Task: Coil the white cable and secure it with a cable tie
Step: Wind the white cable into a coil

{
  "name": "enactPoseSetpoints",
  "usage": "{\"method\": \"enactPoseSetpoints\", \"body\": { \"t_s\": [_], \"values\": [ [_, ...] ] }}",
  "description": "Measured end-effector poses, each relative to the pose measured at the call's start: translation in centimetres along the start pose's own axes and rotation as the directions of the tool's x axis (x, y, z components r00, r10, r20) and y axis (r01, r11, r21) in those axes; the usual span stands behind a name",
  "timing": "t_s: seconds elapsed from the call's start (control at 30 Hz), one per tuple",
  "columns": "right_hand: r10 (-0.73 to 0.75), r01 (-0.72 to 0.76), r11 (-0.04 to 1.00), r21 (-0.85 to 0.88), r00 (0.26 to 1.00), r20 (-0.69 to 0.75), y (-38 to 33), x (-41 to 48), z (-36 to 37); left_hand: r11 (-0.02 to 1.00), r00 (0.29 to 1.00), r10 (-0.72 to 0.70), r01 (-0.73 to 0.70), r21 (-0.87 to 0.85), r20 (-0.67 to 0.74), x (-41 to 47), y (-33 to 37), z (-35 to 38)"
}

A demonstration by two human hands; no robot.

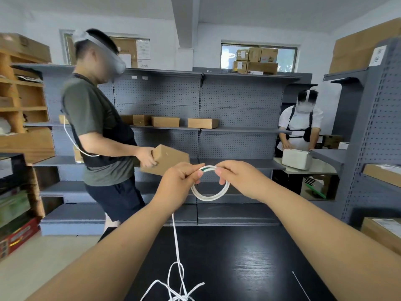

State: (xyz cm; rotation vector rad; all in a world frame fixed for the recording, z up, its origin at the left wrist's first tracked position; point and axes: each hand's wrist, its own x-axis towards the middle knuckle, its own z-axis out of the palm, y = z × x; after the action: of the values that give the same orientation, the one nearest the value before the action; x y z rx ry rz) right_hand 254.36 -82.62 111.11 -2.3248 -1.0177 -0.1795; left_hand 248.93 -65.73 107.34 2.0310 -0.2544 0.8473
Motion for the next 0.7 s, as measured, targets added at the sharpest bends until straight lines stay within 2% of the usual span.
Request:
{"method": "enactPoseSetpoints", "body": {
  "t_s": [0.13,0.23,0.43,0.57,0.7],
  "values": [
    [-0.008,0.01,0.994,0.109,1.0,-0.023,0.2,0.3,-0.1,0.996,0.997,0.055,-0.058,0.07,0.046,0.0,-0.2,-0.2],
    [-0.031,0.035,0.995,0.098,0.999,-0.045,0.3,0.5,-0.4,0.99,0.995,0.074,-0.081,0.117,0.063,-0.2,-0.4,0.1],
    [-0.072,0.09,0.972,-0.216,0.994,0.087,-0.1,0.7,-0.4,0.967,0.993,0.113,-0.119,0.225,0.041,-0.5,-0.6,0.7],
    [-0.046,0.099,0.908,-0.407,0.989,0.139,-0.3,0.8,0.3,0.945,0.99,0.119,-0.137,0.296,0.079,-0.3,-0.6,1.3],
    [-0.075,0.129,0.804,-0.58,0.99,0.117,-0.3,1.0,0.9,0.943,0.993,0.099,-0.116,0.313,0.07,-0.2,-0.7,1.5]
  ]
}}
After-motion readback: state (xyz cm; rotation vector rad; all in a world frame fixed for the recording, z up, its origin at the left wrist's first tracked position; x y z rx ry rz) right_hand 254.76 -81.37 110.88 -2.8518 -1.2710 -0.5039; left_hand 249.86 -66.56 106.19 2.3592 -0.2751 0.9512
